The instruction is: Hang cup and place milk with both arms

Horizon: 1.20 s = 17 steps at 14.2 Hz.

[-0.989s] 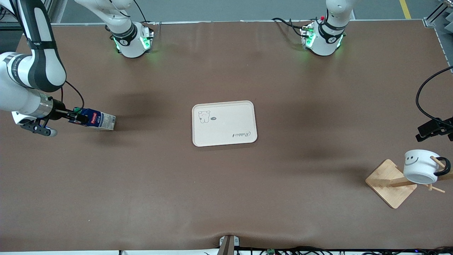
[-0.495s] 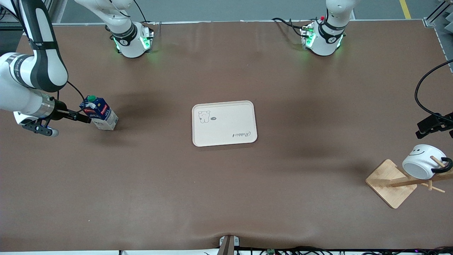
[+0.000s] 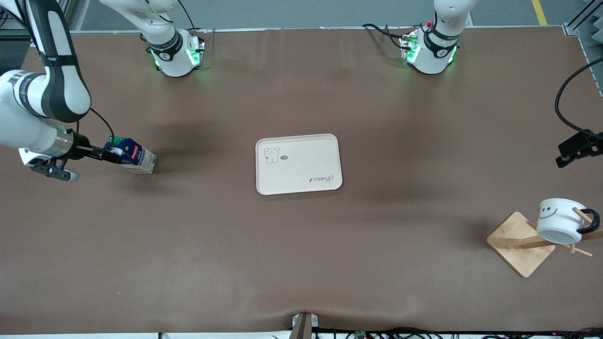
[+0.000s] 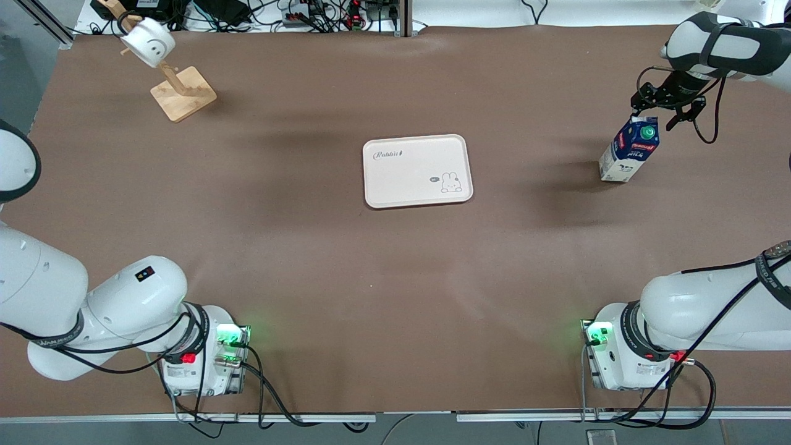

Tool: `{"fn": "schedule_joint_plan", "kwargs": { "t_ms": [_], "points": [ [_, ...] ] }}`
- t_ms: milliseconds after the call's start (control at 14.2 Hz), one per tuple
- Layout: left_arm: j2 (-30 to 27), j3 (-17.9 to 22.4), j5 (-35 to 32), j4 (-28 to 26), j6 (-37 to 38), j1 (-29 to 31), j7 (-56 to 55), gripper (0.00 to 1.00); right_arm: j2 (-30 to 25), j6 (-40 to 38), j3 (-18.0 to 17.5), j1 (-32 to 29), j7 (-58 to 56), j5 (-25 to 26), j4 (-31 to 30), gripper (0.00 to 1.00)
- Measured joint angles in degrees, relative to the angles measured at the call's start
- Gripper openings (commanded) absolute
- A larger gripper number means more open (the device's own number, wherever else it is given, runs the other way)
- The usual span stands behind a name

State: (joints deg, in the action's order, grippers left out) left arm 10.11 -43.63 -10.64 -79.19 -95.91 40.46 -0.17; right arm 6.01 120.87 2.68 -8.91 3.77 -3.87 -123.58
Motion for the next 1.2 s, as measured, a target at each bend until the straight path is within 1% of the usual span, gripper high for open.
{"fn": "schedule_joint_plan", "kwargs": {
  "t_ms": [141,212,353,565,707,918,989,1060,1201],
  "points": [
    [-2.7,1.0,0.0,0.0,2.6,-1.2,-0.4,1.00,0.0,0.5,-0.1,0.0,-0.1,0.0,2.0,1.00],
    [-3.9,3.4,0.2,0.0,4.5,-3.6,-1.5,1.00,0.0,0.6,-0.2,0.0,-0.3,0.0,3.7,1.00],
    [-5.6,10.0,2.4,-0.1,7.9,-10.5,-4.0,1.00,0.1,0.5,-0.4,0.0,-1.9,0.0,7.4,1.00],
    [-6.5,20.4,5.7,-0.5,9.7,-20.5,-5.1,1.00,0.3,0.5,-0.7,0.2,-3.7,0.0,10.7,1.00],
    [-6.6,25.4,5.9,-0.6,10.1,-26.3,-8.4,1.00,0.4,0.5,-0.9,0.4,-4.3,0.0,12.5,1.00],
    [-7.1,28.9,5.9,-1.3,10.5,-32.1,-12.2,1.00,0.4,-0.1,-1.0,1.3,-6.1,0.6,16.4,1.00],
    [-7.2,29.8,5.9,-1.5,10.5,-33.5,-12.7,1.00,0.4,-1.9,-1.1,1.7,-6.4,0.6,17.9,1.00],
    [-7.5,30.5,5.9,-1.7,10.5,-34.4,-12.9,1.00,0.4,-5.0,-1.1,2.2,-6.5,0.8,19.6,1.00],
    [-8.5,32.5,5.9,-2.8,10.5,-36.0,-12.9,1.00,0.4,-15.3,-1.1,2.7,-6.5,2.0,25.4,1.00]
  ]
}}
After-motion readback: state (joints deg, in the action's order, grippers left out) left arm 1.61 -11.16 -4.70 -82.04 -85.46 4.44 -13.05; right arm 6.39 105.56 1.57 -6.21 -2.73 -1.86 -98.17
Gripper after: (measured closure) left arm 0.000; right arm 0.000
